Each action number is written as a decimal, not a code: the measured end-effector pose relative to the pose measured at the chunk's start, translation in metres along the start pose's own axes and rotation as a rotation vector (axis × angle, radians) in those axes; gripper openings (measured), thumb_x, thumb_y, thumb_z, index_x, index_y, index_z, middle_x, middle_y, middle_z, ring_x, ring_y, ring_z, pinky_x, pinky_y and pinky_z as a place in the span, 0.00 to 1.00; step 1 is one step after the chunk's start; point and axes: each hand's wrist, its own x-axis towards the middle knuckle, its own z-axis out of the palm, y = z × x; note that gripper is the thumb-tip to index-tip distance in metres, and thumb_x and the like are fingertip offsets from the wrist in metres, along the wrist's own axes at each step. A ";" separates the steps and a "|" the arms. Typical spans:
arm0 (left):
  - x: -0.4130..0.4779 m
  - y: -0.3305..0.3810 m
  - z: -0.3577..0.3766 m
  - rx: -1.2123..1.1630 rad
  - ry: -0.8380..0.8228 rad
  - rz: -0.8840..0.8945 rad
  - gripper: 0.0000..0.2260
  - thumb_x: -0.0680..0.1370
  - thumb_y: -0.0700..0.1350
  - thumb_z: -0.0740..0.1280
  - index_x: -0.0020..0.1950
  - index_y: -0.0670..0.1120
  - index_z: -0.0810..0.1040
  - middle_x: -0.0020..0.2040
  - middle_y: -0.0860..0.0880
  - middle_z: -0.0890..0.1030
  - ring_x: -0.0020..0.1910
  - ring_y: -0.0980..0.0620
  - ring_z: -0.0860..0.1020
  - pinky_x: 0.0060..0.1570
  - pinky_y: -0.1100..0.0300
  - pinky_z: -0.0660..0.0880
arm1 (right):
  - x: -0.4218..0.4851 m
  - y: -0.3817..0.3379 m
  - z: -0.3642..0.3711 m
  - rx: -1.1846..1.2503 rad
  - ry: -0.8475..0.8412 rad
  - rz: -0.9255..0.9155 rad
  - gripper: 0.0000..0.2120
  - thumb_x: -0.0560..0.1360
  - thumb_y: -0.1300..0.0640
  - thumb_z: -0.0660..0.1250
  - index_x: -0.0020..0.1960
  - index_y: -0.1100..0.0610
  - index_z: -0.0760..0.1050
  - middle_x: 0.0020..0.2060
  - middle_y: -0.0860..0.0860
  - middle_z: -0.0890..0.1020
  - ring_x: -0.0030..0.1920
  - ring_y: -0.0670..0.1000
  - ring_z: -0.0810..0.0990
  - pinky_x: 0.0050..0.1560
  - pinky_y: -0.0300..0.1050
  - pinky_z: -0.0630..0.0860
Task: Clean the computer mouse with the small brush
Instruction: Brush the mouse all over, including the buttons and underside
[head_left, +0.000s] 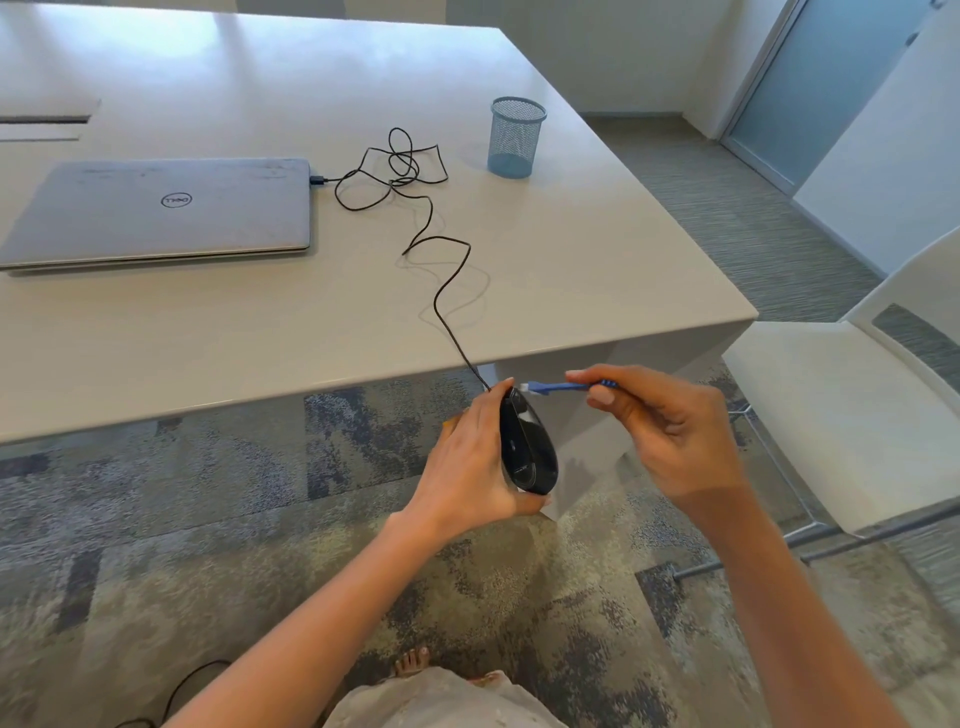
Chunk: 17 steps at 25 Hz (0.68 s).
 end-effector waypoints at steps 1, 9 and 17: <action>0.001 0.001 0.001 -0.015 0.010 -0.001 0.55 0.61 0.63 0.78 0.79 0.54 0.50 0.72 0.52 0.68 0.65 0.55 0.66 0.62 0.58 0.64 | -0.001 -0.001 0.004 -0.030 -0.002 -0.033 0.09 0.78 0.62 0.68 0.56 0.58 0.84 0.51 0.48 0.87 0.52 0.46 0.85 0.54 0.46 0.82; 0.002 -0.006 -0.003 -0.099 0.037 -0.095 0.55 0.58 0.69 0.77 0.76 0.59 0.51 0.71 0.55 0.69 0.61 0.61 0.68 0.60 0.54 0.72 | -0.047 0.001 -0.002 -0.110 -0.108 -0.038 0.08 0.78 0.56 0.68 0.55 0.53 0.84 0.45 0.43 0.87 0.41 0.41 0.85 0.38 0.36 0.79; 0.007 -0.001 -0.001 -0.076 -0.071 -0.060 0.56 0.58 0.72 0.75 0.78 0.58 0.50 0.73 0.55 0.68 0.67 0.52 0.71 0.59 0.55 0.72 | -0.040 0.004 -0.004 -0.097 0.089 0.000 0.08 0.78 0.61 0.68 0.54 0.60 0.84 0.46 0.50 0.87 0.44 0.51 0.87 0.42 0.58 0.83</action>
